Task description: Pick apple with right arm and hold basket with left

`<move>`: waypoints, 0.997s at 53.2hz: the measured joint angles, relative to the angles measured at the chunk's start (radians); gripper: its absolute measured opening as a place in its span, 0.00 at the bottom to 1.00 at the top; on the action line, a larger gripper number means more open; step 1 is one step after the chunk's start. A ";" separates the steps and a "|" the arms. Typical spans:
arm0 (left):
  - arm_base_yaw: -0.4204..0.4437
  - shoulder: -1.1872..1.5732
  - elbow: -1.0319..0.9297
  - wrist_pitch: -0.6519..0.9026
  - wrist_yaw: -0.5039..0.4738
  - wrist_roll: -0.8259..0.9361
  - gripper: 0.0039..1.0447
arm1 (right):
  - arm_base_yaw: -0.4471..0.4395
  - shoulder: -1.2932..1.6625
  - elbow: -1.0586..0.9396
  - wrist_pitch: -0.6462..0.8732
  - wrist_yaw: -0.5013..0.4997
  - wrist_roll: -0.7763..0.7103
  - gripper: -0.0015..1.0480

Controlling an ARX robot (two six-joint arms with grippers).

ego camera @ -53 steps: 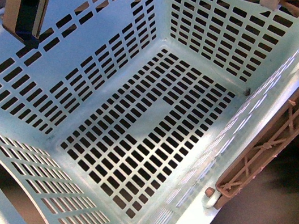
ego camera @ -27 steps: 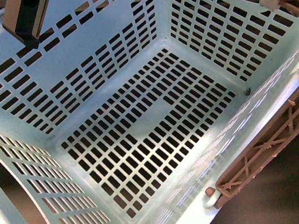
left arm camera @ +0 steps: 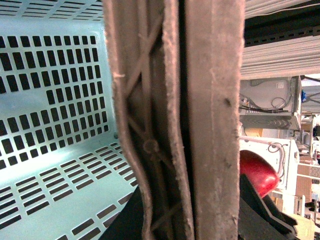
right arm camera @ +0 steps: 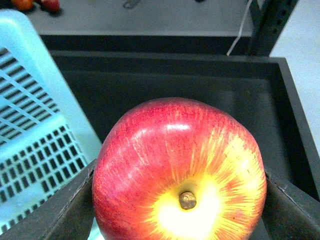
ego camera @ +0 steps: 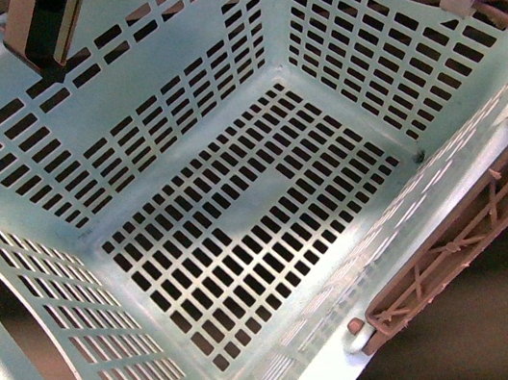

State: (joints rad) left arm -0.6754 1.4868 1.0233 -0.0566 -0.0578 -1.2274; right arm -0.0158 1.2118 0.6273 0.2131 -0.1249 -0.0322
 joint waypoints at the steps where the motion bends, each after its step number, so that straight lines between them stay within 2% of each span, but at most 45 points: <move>1: 0.000 0.000 0.000 0.000 0.000 0.000 0.16 | 0.010 -0.003 0.002 0.000 0.004 0.005 0.76; 20: 0.000 0.000 0.000 0.000 0.001 0.000 0.16 | 0.309 0.048 -0.008 0.063 0.117 0.079 0.76; 27: 0.000 0.000 0.000 0.000 0.000 0.000 0.16 | 0.344 0.084 -0.029 0.075 0.129 0.081 0.76; 29: 0.000 0.000 0.000 0.000 0.000 0.000 0.16 | 0.346 0.089 -0.033 0.075 0.132 0.081 0.80; 30: 0.000 0.000 0.000 0.000 0.000 0.000 0.16 | 0.347 0.092 -0.034 0.075 0.134 0.081 0.85; 33: 0.000 0.000 0.000 0.000 -0.001 0.000 0.16 | 0.341 0.091 -0.034 0.080 0.137 0.085 0.93; 39: 0.000 0.000 0.000 0.000 0.004 0.000 0.16 | 0.291 0.067 -0.034 0.081 0.132 0.086 0.92; 50: 0.000 0.004 0.000 0.000 -0.006 0.009 0.16 | 0.069 -0.123 -0.128 0.015 0.100 0.054 0.92; 53: 0.000 0.004 0.000 0.000 -0.006 0.008 0.16 | 0.031 -0.167 -0.153 0.006 0.098 0.042 0.92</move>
State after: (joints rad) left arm -0.6750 1.4910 1.0229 -0.0570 -0.0635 -1.2190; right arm 0.0154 1.0447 0.4747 0.2192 -0.0265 0.0093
